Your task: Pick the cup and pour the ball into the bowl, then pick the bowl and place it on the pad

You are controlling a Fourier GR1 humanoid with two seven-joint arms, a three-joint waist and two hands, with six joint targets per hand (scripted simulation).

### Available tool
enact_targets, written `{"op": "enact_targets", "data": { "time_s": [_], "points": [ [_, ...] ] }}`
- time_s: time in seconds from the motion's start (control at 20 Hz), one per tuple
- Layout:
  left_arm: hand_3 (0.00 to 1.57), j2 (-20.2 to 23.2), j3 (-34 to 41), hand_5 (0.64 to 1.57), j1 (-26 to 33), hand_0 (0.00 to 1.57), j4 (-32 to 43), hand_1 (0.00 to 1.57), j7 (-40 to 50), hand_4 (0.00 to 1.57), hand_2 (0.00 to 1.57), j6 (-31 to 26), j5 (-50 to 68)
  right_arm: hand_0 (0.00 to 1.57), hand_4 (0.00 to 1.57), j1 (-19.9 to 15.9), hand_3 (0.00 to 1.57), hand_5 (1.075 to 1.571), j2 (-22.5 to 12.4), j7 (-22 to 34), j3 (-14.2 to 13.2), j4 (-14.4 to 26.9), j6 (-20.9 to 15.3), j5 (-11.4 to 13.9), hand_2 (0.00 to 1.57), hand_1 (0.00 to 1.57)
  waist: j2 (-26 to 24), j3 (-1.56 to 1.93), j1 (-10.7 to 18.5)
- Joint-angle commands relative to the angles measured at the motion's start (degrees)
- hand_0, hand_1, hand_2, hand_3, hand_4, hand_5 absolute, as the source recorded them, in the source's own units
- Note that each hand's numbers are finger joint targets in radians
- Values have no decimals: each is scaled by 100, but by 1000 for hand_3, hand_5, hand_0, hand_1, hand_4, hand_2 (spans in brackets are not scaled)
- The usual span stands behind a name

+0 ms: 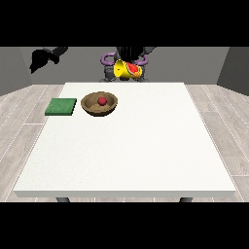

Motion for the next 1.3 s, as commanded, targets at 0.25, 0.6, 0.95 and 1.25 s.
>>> {"op": "enact_targets", "data": {
  "time_s": [0.25, 0.6, 0.95, 1.25],
  "points": [
    [1571, 679, 1572, 1397, 1041, 1503, -642, 1503, -1687, 1389, 1571, 397, 2274, 0, 589, 1, 723, 1569, 515, 187, 201, -463, -412, 38, 507, 0, 181, -16, 213],
    [0, -531, 3309, 1568, 856, 239, -1621, 239, -2089, 788, 0, -843, 5403, 0, 641, -140, 534, 1571, 741, 125, 211, -492, -354, -94, 435, 0, 605, -117, 396],
    [0, 301, 4735, 1540, 718, 0, -1934, 0, -1960, 397, 0, -3455, 7817, 0, 674, 198, 385, 1571, 1070, -43, 79, -471, -495, -265, 361, 0, 782, -28, 854],
    [0, 1620, 5606, 1548, 756, 0, -1284, 0, -1343, 294, 0, -4843, 8836, 0, 0, 275, 0, 1570, 1481, 114, 404, -820, -581, -200, 0, 0, 711, -4, 488]
  ]
}}
